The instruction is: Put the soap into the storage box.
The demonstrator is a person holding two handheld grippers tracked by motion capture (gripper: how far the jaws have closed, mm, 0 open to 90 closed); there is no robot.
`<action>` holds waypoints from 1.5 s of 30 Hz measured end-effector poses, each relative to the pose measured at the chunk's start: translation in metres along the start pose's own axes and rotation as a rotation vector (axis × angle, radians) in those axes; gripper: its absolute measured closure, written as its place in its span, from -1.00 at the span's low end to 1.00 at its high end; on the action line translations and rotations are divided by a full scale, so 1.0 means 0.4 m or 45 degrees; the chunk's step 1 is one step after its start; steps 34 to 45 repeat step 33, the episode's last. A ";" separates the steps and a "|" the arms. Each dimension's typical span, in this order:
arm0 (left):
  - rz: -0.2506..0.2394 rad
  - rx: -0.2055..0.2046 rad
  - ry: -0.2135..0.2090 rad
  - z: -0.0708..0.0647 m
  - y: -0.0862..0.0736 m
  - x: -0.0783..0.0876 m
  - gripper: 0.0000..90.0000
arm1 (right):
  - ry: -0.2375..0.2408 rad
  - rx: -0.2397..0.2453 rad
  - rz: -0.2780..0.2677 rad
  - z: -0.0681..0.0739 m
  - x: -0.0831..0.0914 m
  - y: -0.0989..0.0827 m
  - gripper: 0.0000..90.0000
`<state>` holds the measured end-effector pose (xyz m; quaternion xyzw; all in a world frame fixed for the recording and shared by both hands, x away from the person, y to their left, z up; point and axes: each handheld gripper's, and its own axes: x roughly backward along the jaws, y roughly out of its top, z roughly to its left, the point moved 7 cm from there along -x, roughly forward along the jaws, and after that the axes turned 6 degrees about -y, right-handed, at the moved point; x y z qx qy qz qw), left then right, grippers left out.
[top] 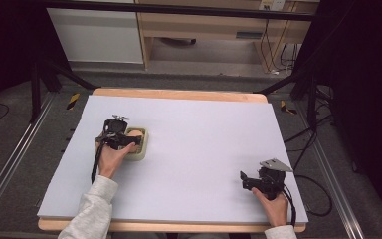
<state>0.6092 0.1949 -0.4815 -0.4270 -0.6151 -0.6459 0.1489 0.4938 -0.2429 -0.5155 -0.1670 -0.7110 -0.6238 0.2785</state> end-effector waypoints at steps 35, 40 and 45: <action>-0.273 -0.067 -0.132 0.048 -0.220 0.174 -0.52 | -0.039 -0.052 0.006 -0.030 0.007 -0.012 -0.89; -0.273 -0.067 -0.132 0.048 -0.220 0.174 -0.52 | -0.039 -0.052 0.006 -0.030 0.007 -0.012 -0.89; -0.273 -0.067 -0.132 0.048 -0.220 0.174 -0.52 | -0.039 -0.052 0.006 -0.030 0.007 -0.012 -0.89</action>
